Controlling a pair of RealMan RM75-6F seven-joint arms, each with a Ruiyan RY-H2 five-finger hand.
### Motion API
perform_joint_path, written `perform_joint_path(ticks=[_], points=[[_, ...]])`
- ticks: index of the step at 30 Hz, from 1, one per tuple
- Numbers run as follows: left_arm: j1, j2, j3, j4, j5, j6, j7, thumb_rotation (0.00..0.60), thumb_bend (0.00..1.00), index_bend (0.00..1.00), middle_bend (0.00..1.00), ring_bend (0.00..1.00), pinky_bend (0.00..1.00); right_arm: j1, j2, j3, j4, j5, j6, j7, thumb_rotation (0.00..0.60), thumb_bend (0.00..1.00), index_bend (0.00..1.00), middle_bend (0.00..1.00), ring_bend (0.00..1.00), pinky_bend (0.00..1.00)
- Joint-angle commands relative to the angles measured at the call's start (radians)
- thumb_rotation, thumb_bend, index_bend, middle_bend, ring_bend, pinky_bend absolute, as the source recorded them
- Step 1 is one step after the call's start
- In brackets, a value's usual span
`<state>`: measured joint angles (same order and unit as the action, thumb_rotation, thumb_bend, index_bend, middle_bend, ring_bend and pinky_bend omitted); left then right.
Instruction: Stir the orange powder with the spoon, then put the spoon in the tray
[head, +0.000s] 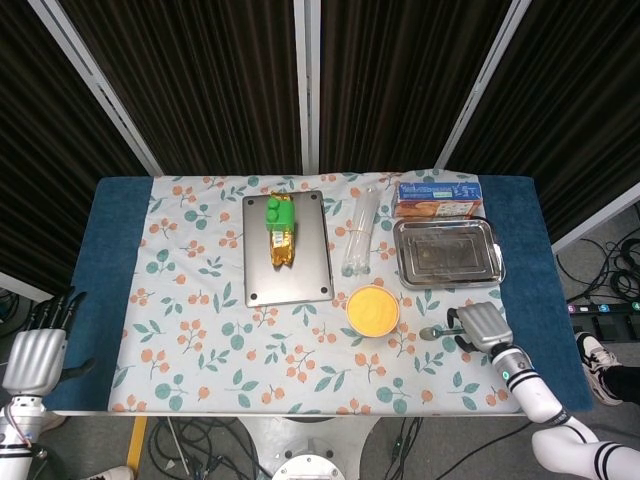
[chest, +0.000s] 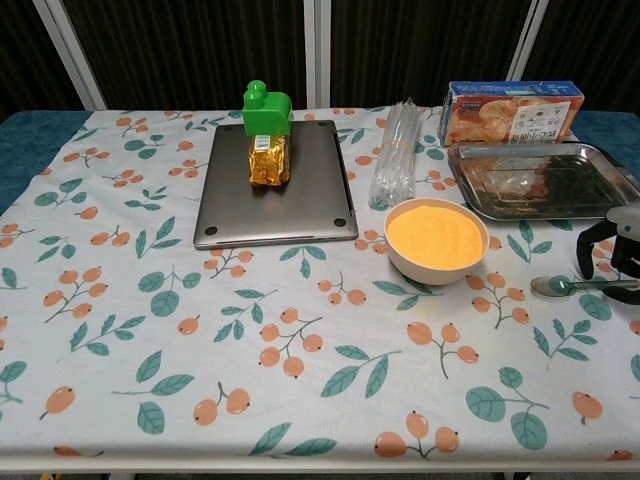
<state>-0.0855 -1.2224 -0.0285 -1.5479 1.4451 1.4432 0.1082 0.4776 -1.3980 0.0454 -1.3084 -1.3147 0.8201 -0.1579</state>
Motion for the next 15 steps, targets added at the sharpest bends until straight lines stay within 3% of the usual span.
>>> perform_joint_path(ticks=[1,15], points=[[0.001,0.0,0.0,0.0,0.0,0.0,-0.003,0.6,0.04,0.1,0.12,0.1,0.13,0.002,-0.003,-0.004,0.004,-0.002,0.003,0.001,0.6,0.31,0.48,0.91,0.9,0.98],[-0.001,-0.003,0.002,0.01,-0.006,-0.013,-0.023,0.6,0.04,0.1,0.12,0.1,0.13,0.01,-0.033,-0.013,0.041,0.015,0.013,-0.016,0.6,0.34,0.55,0.9,0.9,0.98]])
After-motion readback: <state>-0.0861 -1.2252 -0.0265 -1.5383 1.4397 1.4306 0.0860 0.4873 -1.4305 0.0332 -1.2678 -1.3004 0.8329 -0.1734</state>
